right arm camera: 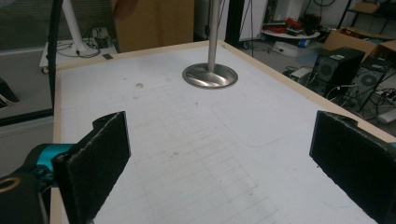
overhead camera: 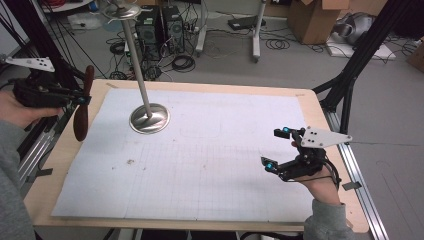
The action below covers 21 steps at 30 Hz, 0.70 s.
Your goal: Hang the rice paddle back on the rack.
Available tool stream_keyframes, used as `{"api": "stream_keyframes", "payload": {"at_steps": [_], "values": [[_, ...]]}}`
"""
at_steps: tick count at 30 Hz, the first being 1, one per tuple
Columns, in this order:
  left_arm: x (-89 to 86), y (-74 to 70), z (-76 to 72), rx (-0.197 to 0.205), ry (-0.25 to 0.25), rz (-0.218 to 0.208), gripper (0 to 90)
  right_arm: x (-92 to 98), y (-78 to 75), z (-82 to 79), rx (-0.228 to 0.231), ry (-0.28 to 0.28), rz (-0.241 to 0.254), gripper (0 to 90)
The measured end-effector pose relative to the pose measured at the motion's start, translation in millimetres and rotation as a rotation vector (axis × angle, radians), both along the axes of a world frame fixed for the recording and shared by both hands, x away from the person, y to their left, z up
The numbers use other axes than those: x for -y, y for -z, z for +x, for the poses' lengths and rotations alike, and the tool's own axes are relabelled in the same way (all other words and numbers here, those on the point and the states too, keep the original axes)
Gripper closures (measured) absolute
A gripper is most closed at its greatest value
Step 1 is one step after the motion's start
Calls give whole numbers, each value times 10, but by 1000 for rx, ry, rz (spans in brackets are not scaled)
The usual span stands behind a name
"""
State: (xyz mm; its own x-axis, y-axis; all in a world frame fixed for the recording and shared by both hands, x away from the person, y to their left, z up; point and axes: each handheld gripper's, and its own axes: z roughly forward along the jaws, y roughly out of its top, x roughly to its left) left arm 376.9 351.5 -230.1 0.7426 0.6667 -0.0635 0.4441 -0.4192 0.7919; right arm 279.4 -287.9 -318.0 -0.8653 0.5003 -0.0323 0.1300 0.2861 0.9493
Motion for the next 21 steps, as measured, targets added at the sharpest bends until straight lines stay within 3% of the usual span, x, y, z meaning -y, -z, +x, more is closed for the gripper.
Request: {"api": "stream_keyframes", "payload": {"at_steps": [5,8,21], "values": [[-74,-107,63,10,-21,-26,776,7,1,2,-3,2,-4,39],[-71,-168,104,15,-21,-45,777,22,-16,-17,19,17,1,40],[-58,-408,260,36,-32,-37,776,129,-48,-43,32,25,40,40]]}}
